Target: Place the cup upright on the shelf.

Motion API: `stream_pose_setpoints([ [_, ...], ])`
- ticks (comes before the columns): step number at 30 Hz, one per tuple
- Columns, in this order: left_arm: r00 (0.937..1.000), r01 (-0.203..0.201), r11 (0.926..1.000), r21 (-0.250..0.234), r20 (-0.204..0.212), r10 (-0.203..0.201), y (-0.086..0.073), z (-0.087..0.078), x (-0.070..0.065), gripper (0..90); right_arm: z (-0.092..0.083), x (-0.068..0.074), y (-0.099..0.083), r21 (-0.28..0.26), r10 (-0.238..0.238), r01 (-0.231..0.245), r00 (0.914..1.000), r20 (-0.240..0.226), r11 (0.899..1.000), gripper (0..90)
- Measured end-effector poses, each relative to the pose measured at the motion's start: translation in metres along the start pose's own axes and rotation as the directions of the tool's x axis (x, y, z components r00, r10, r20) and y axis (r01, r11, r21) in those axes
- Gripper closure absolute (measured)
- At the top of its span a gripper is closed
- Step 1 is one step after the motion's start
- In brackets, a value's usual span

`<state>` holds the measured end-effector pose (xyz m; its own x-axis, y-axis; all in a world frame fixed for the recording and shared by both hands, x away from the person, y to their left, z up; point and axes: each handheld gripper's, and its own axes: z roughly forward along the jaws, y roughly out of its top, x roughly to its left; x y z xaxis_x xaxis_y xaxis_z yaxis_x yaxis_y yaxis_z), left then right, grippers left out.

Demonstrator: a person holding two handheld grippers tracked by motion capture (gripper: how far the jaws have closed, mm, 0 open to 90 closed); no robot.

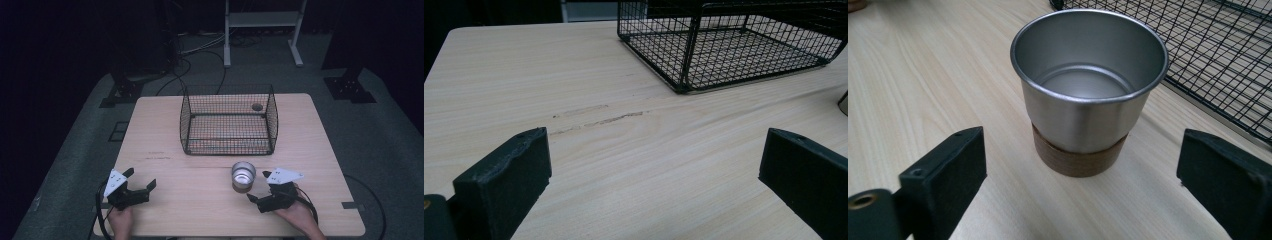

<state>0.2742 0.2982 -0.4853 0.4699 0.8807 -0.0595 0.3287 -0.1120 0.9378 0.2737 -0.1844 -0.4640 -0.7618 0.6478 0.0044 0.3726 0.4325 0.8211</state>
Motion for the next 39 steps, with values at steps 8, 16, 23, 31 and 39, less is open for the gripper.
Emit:
stream_pose_setpoints([
  [8,1.0000,0.000,1.0000,0.000,0.000,0.000,0.000,0.000,0.000,0.0,0.009,0.000,0.005,0.015,0.003,-0.003,1.0000,0.002,1.000,3.1],
  [16,1.0000,0.001,1.0000,-0.001,0.000,-0.001,0.000,0.000,0.000,0.0,0.015,-0.003,0.012,0.018,0.007,-0.007,0.9999,0.008,1.000,3.1],
  [23,1.0000,0.000,1.0000,0.000,0.001,0.000,0.000,0.000,0.000,0.0,0.023,-0.005,0.017,0.032,0.001,-0.001,1.0000,0.002,0.999,3.1],
  [31,1.0000,0.000,1.0000,-0.001,0.000,0.000,0.000,0.000,0.000,0.0,0.032,-0.006,0.020,0.033,0.003,-0.003,0.9999,0.013,0.999,3.1],
  [39,1.0000,-0.001,1.0000,-0.001,0.001,0.001,0.000,0.000,0.000,0.0,0.038,-0.005,0.028,0.032,-0.012,0.012,0.9999,0.006,0.999,4.0],
])
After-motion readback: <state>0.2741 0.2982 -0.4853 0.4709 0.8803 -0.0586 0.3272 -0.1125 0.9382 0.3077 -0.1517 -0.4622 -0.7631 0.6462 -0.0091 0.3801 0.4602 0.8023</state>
